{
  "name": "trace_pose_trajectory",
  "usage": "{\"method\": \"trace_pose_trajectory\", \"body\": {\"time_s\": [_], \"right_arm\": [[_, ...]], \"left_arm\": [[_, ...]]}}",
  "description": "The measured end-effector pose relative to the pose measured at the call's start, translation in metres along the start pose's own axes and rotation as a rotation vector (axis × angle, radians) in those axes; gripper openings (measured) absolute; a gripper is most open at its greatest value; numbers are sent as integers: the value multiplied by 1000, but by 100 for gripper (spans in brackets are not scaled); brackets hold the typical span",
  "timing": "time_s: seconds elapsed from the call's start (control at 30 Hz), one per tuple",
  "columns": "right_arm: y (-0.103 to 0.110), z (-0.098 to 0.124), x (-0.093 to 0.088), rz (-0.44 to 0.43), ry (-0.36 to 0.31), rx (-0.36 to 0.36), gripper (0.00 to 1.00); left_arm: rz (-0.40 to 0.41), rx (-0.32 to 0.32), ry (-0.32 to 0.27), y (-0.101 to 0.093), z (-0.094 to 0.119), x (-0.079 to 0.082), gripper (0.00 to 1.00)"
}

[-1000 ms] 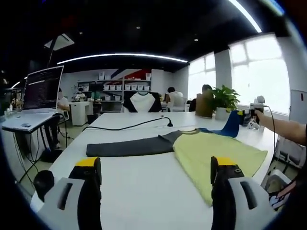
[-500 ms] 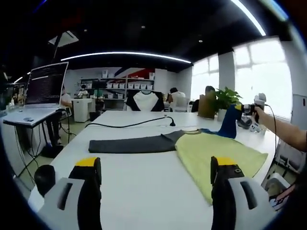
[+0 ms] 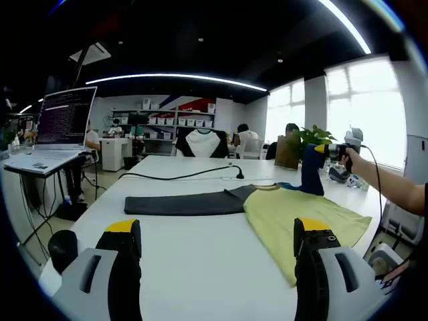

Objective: Fold the garment on the visible template until the final outline fits inside the template.

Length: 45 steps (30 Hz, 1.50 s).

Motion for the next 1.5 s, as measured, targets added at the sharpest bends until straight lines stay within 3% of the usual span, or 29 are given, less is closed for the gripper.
{"method": "trace_pose_trajectory", "body": {"time_s": [0.7,0.83,0.9,1.1,1.37,1.5], "right_arm": [[59,-35,-65,13,70,63,0],[69,-41,-85,124,118,73,0],[71,-44,-94,122,125,71,0],[72,-45,-131,184,229,65,0],[70,-46,-158,220,310,66,0],[74,-36,-174,253,360,65,0]], "left_arm": [[17,-3,23,1,1,-4,100],[28,-4,33,2,2,-7,100],[26,-3,38,3,2,-8,100],[28,0,40,2,2,-8,100],[37,3,54,2,1,-11,100],[40,7,58,2,0,-12,100]]}}
Point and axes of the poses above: the point that each gripper's makers call its tool centre point, and the gripper's own axes: z roughly backward along the fingers, y roughly to its left, x roughly out of its top, the point moved 6 cm from there along z, roughly backward along the fingers, and after that the axes turned 7 degrees about -y, right-handed, at the moved point
